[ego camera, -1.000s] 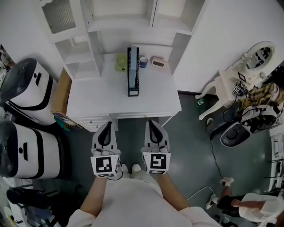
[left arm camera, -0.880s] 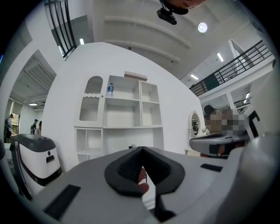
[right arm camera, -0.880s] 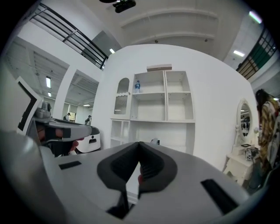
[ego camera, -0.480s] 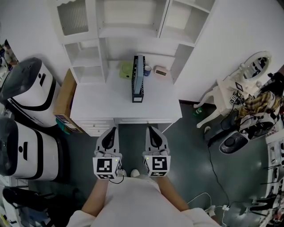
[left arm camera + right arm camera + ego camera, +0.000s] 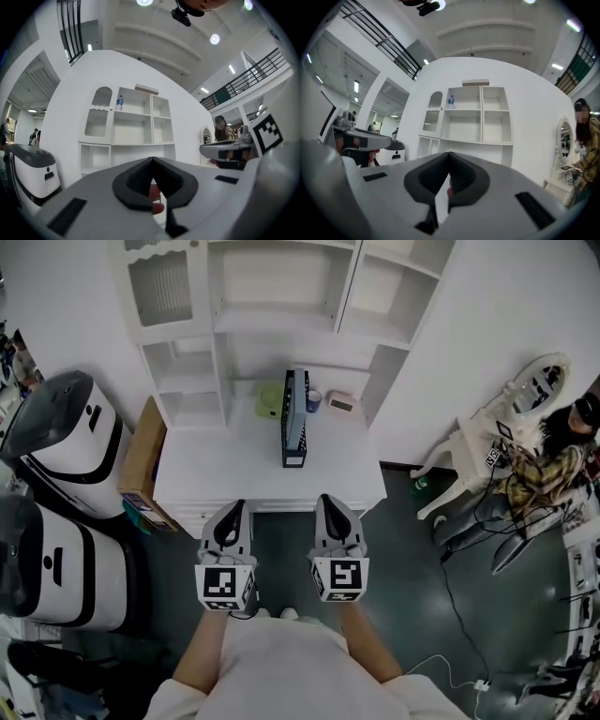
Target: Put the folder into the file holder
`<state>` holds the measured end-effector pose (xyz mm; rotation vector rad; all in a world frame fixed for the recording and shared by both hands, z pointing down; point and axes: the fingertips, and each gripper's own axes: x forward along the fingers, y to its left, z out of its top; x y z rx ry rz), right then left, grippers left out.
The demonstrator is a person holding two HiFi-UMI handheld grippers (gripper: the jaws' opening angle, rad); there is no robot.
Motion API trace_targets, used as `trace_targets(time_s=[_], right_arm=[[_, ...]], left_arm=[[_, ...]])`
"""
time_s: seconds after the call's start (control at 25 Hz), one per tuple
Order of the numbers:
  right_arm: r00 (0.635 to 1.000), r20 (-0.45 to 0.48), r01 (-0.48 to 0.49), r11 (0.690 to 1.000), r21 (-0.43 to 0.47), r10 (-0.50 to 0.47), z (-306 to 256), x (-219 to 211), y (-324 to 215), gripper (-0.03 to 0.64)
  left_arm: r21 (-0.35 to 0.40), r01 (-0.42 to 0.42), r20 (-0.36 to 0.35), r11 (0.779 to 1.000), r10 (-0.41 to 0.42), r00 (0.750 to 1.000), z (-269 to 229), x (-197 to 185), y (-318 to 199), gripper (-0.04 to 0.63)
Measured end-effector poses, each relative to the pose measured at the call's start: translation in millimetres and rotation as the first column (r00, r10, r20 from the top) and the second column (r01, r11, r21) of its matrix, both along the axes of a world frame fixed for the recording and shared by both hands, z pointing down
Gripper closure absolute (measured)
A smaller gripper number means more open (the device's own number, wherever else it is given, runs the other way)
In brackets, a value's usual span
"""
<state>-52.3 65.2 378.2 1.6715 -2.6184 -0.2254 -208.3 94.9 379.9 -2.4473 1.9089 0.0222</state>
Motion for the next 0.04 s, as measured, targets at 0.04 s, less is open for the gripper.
trace_targets(time_s=[0.04], right_arm=[[1.000, -0.007, -0.002, 1.000, 0.008, 0.002, -2.9, 0.7, -4.0, 0.620]], left_arm=[[0.012, -0.005, 0.005, 1.000, 0.005, 1.000, -4.5, -0.3, -3.1, 0.603]])
